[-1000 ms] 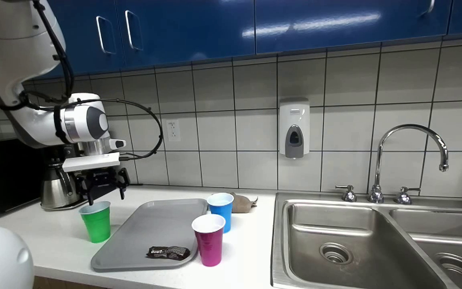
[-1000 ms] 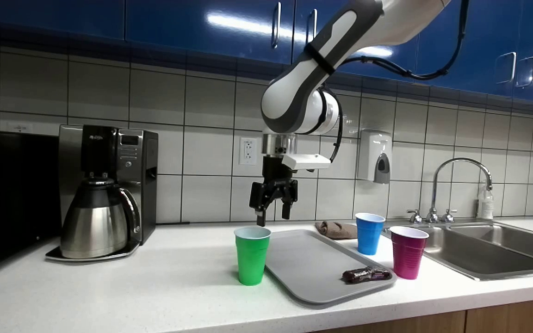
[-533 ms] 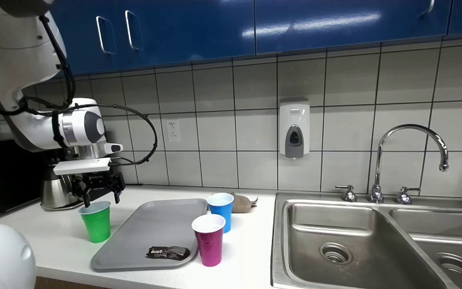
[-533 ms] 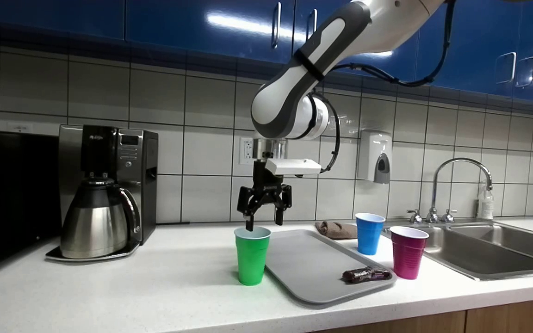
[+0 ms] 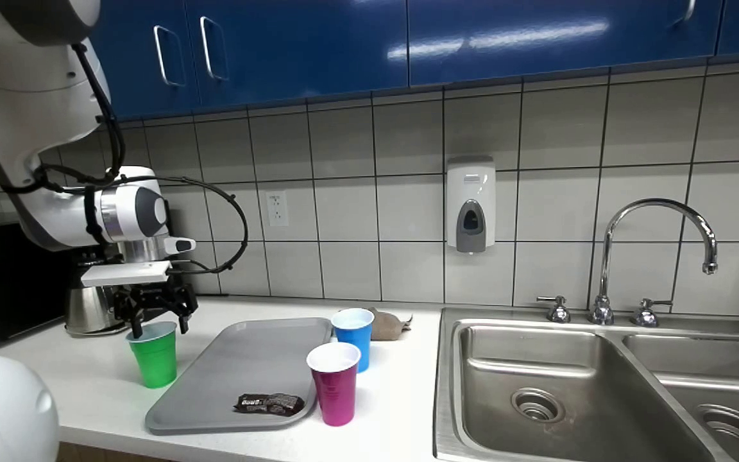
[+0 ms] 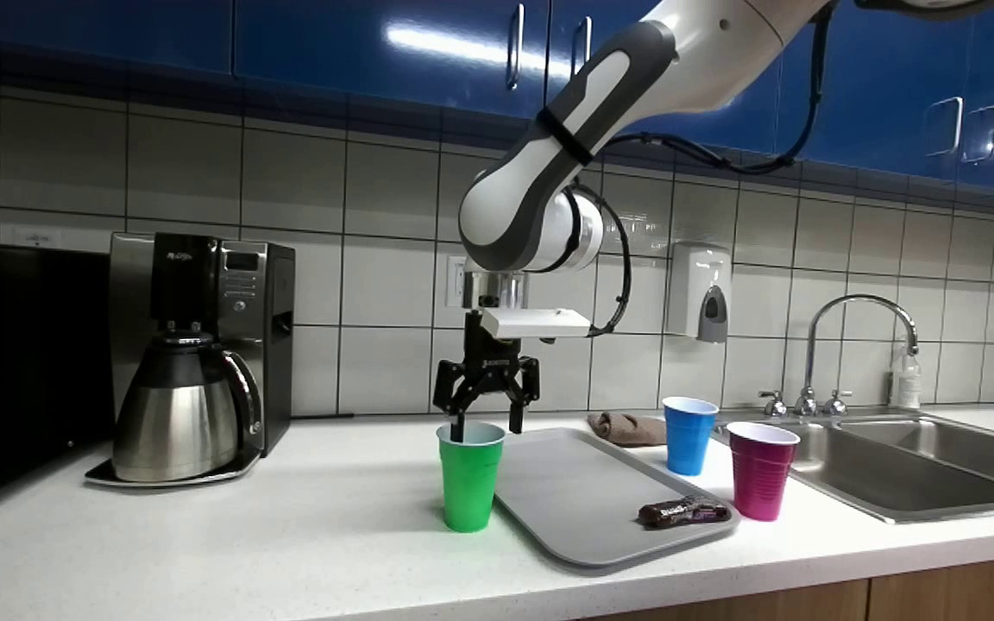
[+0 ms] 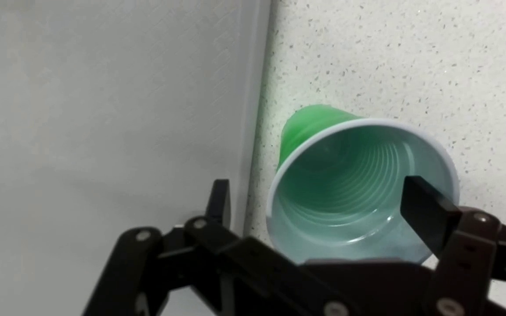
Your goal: Pick the cups and place them on the tray
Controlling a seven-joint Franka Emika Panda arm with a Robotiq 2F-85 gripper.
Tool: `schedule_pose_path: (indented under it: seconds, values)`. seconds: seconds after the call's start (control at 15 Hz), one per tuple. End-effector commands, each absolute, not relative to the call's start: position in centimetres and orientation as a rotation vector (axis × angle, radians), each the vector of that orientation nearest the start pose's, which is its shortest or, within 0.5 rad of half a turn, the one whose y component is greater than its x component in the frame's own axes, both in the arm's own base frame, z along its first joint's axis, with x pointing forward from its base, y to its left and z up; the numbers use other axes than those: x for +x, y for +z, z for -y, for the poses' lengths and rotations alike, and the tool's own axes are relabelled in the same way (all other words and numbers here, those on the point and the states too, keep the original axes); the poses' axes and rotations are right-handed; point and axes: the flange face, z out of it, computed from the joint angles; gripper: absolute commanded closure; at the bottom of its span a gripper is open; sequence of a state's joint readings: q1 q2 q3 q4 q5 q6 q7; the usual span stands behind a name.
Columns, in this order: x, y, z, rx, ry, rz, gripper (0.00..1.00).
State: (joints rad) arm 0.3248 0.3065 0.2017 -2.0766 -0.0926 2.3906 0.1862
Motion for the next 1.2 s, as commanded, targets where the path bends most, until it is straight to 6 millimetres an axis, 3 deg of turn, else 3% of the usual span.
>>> schedule_pose_path:
  seconds: [0.0, 0.33, 0.4, 0.47, 1.07, 1.13]
  values:
    - [51.19, 28.4, -29.8, -3.093, -0.02, 0.591, 0.0]
    - [51.23, 28.14, -29.7, -3.091, -0.011, 0.599, 0.0]
    - [51.25, 28.15, -29.68, -3.091, -0.014, 0.597, 0.22]
    - [51.28, 28.17, -29.65, -3.09, -0.015, 0.597, 0.26]
    - [51.31, 28.12, -29.28, -3.094, -0.014, 0.595, 0.97]
    - [51.26, 28.09, -29.25, -3.095, -0.012, 0.596, 1.0]
